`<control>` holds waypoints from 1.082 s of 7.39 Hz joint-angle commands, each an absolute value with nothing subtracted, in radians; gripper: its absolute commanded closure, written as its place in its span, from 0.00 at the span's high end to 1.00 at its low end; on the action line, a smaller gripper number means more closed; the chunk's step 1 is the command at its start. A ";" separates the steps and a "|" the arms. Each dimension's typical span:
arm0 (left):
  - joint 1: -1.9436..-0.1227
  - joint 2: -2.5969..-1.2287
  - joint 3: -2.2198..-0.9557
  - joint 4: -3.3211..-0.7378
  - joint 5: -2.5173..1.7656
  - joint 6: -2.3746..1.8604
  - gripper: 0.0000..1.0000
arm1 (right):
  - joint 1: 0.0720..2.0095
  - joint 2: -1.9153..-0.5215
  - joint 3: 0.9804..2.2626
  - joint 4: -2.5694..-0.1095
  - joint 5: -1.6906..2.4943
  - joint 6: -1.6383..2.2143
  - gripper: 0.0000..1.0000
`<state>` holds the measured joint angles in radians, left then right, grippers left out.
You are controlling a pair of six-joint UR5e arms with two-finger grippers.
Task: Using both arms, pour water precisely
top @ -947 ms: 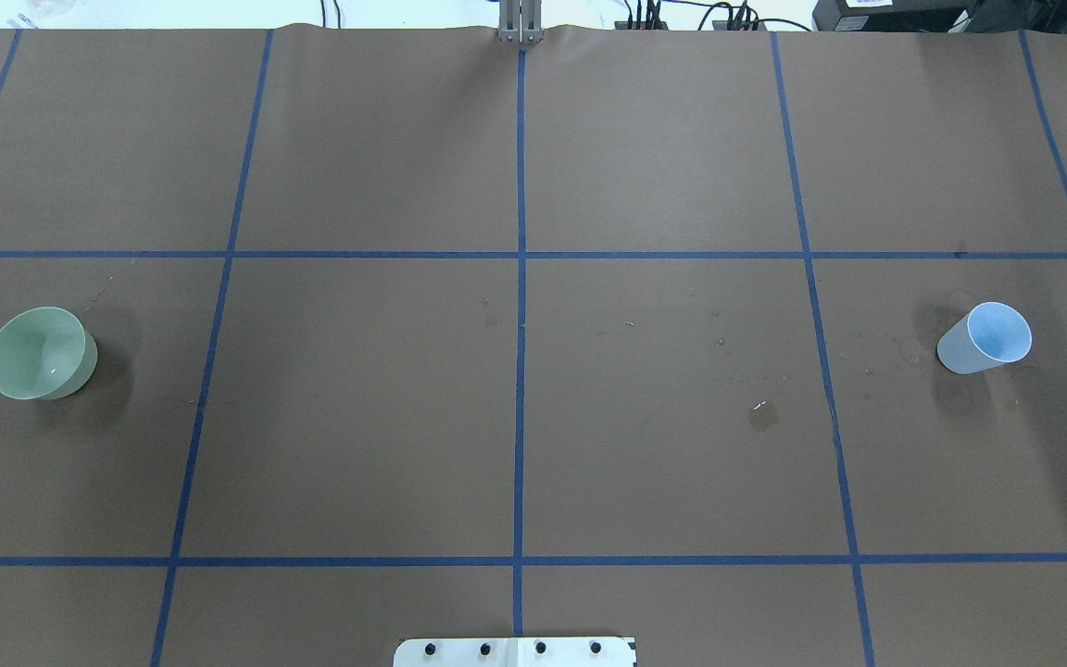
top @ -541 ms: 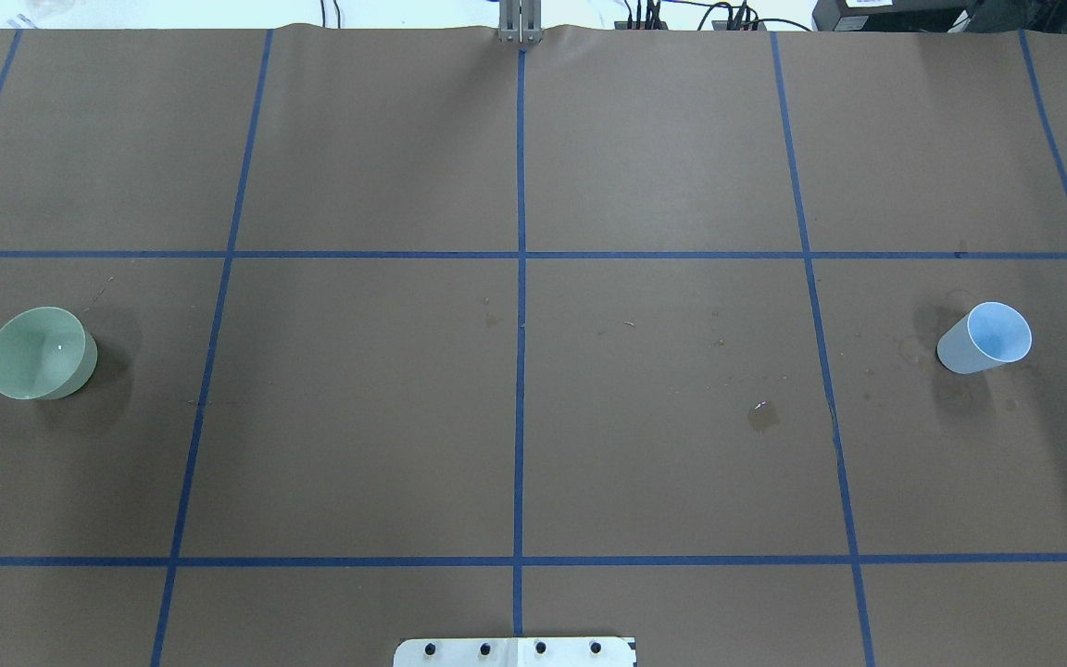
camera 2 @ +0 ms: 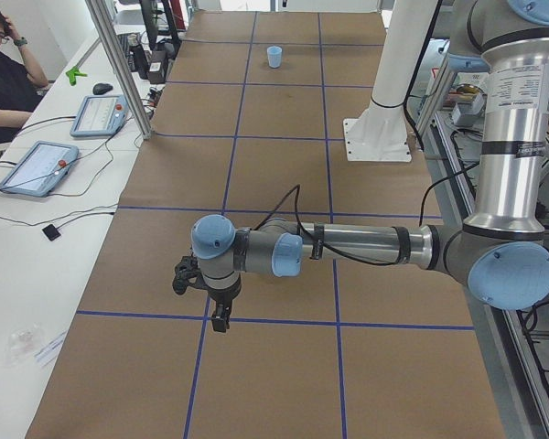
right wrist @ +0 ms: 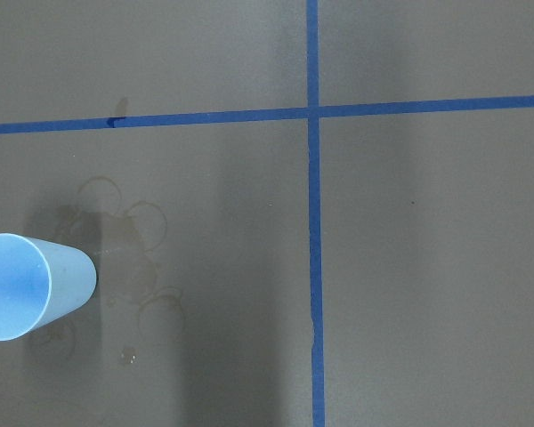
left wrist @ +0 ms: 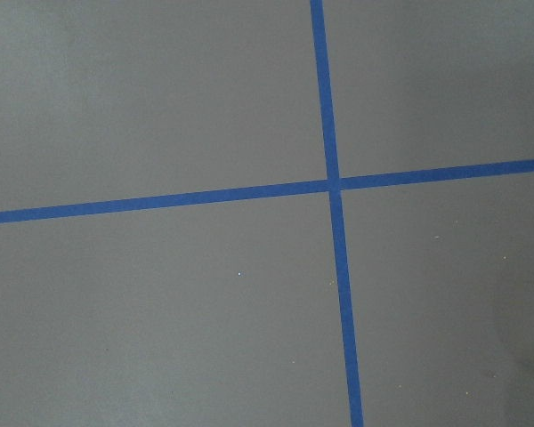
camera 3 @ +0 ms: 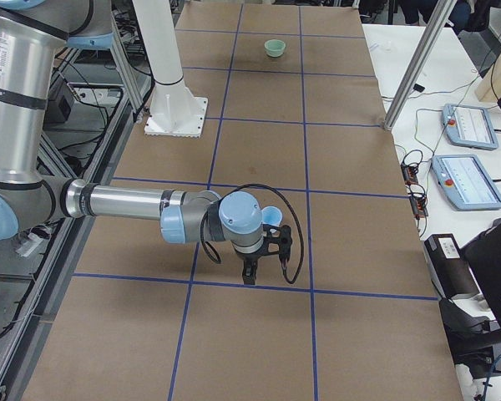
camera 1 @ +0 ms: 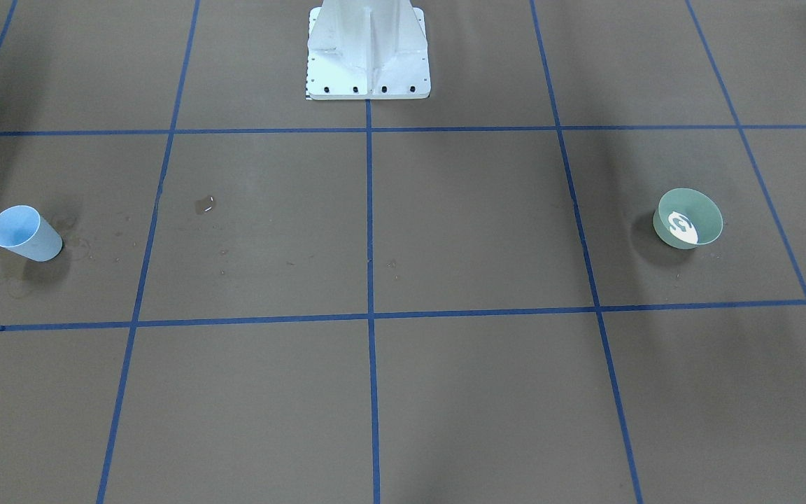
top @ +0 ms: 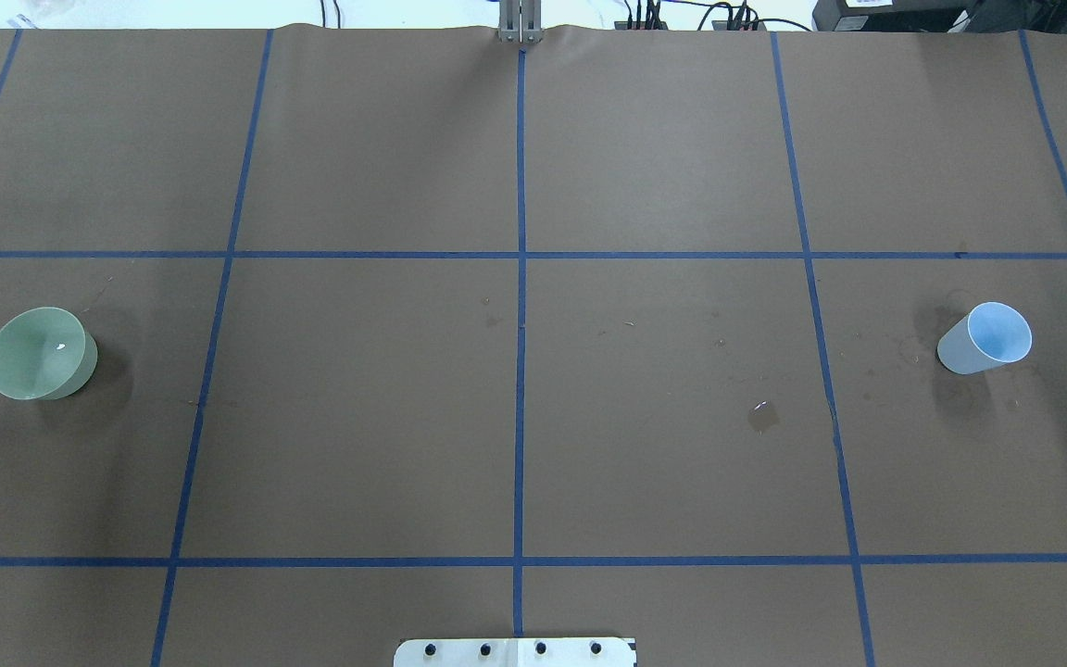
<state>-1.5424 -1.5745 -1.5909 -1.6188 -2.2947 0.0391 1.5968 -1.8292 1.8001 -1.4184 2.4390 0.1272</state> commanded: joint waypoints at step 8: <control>-1.542 -1.582 -1.646 -1.557 -2.290 0.026 1.00 | 1.597 -1.759 1.809 -1.549 2.439 0.137 0.99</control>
<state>-1.5410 -1.5810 -1.6459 -1.5575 -2.2902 0.0261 1.5969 -1.7597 1.8027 -1.5462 2.4401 0.1359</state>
